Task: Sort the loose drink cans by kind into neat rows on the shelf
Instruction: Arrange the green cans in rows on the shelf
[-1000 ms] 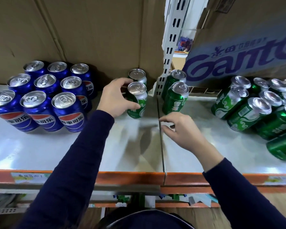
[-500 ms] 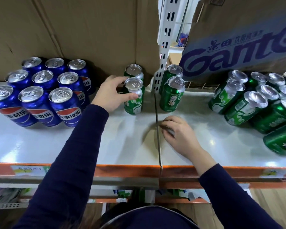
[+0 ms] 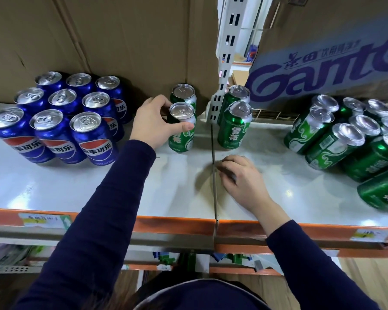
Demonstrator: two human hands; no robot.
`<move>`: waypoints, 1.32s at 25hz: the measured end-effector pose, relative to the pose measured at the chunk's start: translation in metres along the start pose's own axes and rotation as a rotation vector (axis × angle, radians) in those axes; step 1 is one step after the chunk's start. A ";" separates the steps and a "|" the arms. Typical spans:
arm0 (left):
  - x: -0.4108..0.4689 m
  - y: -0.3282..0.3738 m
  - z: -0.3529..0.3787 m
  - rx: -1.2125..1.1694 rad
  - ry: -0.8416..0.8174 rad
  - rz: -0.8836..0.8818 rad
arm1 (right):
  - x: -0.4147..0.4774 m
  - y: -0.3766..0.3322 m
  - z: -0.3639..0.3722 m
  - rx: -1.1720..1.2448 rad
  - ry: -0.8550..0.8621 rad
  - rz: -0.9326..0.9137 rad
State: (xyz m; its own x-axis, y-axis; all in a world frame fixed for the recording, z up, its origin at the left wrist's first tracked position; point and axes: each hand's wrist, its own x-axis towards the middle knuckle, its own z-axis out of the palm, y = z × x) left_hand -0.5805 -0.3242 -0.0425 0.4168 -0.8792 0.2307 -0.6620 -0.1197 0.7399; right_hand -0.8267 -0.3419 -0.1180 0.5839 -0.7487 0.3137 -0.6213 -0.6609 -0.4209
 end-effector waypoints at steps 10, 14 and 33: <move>-0.016 0.022 0.019 0.093 0.227 0.123 | -0.009 0.007 -0.028 0.073 -0.022 0.054; -0.035 0.069 0.058 -0.092 0.112 0.369 | -0.030 0.036 -0.094 0.035 0.293 0.123; -0.028 0.222 0.246 0.396 -0.245 0.604 | -0.123 0.152 -0.204 -0.338 0.401 0.645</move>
State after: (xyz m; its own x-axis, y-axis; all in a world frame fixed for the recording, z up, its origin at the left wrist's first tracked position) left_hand -0.8921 -0.4397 -0.0400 -0.2086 -0.9160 0.3426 -0.9245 0.2990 0.2365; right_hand -1.0999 -0.3606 -0.0470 -0.1315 -0.9050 0.4045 -0.9310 -0.0274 -0.3641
